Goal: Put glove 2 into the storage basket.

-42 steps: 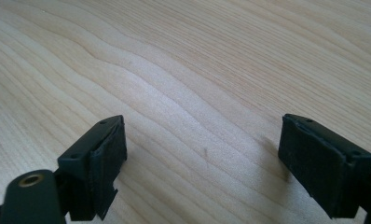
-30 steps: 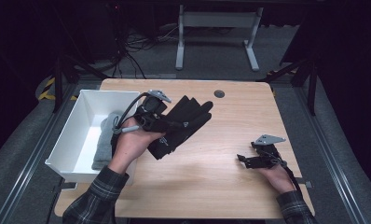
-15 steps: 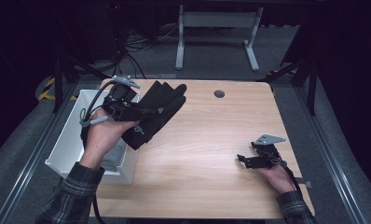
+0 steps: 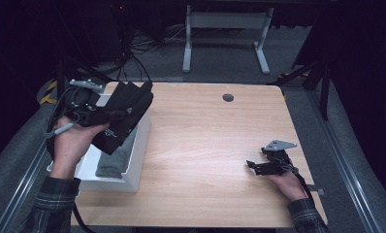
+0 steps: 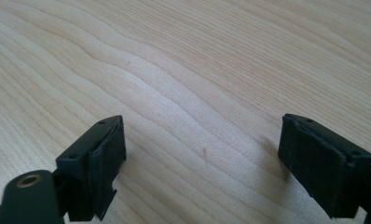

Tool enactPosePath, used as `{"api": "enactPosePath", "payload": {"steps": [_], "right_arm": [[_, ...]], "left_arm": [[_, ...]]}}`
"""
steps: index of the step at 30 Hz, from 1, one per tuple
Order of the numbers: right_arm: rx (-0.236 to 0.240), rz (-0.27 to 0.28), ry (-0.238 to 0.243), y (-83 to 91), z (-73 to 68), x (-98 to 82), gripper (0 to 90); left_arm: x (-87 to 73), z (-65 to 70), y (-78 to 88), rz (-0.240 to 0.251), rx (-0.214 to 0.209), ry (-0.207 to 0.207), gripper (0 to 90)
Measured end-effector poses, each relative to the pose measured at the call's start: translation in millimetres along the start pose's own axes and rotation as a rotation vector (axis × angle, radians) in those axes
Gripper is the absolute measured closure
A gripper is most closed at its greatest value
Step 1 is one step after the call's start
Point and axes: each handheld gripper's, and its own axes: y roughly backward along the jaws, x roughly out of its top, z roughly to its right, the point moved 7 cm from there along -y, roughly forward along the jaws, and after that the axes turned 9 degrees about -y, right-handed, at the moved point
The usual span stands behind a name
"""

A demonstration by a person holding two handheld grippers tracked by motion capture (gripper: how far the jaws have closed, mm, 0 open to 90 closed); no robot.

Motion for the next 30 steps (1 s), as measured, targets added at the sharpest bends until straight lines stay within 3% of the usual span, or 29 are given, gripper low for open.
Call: {"api": "enactPosePath", "payload": {"steps": [5,7,11,14,23,27,30], "right_arm": [[-0.001,0.0,-0.001,-0.1,0.0,0.1,15.7],[-0.001,0.0,-0.001,-0.1,0.0,0.1,15.7],[-0.001,0.0,-0.001,-0.1,0.0,0.1,15.7],[-0.001,0.0,-0.001,-0.1,0.0,0.1,15.7],[-0.001,0.0,-0.001,-0.1,0.0,0.1,15.7],[-0.001,0.0,-0.001,-0.1,0.0,0.1,15.7],[-0.001,0.0,-0.001,-0.1,0.0,0.1,15.7]], "left_arm": [[-18.4,-17.7,-2.8,-0.011,0.019,0.057,73.8],[-29.8,-26.2,-12.2,-0.03,0.027,0.094,73.7],[-39.4,-32.7,-23.8,-0.046,0.025,0.126,73.7],[-54.0,-38.5,-44.2,-0.079,0.008,0.168,73.7],[-73.6,-44.7,-80.6,-0.135,-0.014,0.216,73.5],[-81.1,-50.1,-94.5,-0.172,0.007,0.235,72.9],[-89.5,-55.4,-104.0,-0.208,0.047,0.235,71.5]]}}
